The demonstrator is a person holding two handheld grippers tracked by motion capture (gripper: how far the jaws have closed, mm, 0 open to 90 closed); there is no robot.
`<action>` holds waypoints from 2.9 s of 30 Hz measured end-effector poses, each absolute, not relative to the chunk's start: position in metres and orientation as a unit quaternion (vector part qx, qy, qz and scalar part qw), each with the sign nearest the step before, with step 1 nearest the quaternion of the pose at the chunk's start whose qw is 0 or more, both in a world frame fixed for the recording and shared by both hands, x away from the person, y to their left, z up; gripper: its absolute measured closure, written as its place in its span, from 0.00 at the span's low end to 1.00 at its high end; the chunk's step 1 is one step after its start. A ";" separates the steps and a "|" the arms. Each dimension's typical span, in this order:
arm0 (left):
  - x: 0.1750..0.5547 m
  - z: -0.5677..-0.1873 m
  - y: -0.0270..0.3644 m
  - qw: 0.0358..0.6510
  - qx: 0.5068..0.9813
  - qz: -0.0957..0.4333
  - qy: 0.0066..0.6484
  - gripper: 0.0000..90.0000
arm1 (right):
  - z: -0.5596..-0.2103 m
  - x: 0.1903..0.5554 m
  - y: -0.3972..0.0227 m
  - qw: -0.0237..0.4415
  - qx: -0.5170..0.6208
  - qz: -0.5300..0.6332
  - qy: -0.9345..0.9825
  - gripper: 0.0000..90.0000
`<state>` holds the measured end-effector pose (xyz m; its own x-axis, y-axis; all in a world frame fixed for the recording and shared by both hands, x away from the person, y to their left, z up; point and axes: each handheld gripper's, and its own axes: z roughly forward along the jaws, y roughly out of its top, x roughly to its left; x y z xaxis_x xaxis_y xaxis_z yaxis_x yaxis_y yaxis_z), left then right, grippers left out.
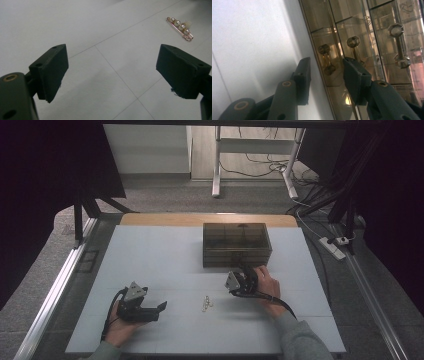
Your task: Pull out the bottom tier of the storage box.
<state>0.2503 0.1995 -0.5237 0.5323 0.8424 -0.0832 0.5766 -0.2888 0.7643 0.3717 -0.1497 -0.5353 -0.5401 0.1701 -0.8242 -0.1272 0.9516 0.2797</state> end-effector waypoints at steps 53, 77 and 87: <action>0.251 -0.523 0.203 0.389 0.781 0.174 0.456 0.13 | -0.554 0.380 -0.144 0.533 -0.014 0.121 0.837 0.85; 0.251 -0.524 0.205 0.388 0.780 0.175 0.459 0.13 | -0.560 0.376 -0.144 0.556 -0.027 0.113 0.823 0.88; 0.251 -0.524 0.206 0.388 0.779 0.176 0.461 0.13 | -0.559 0.374 -0.145 0.560 -0.028 0.109 0.821 0.88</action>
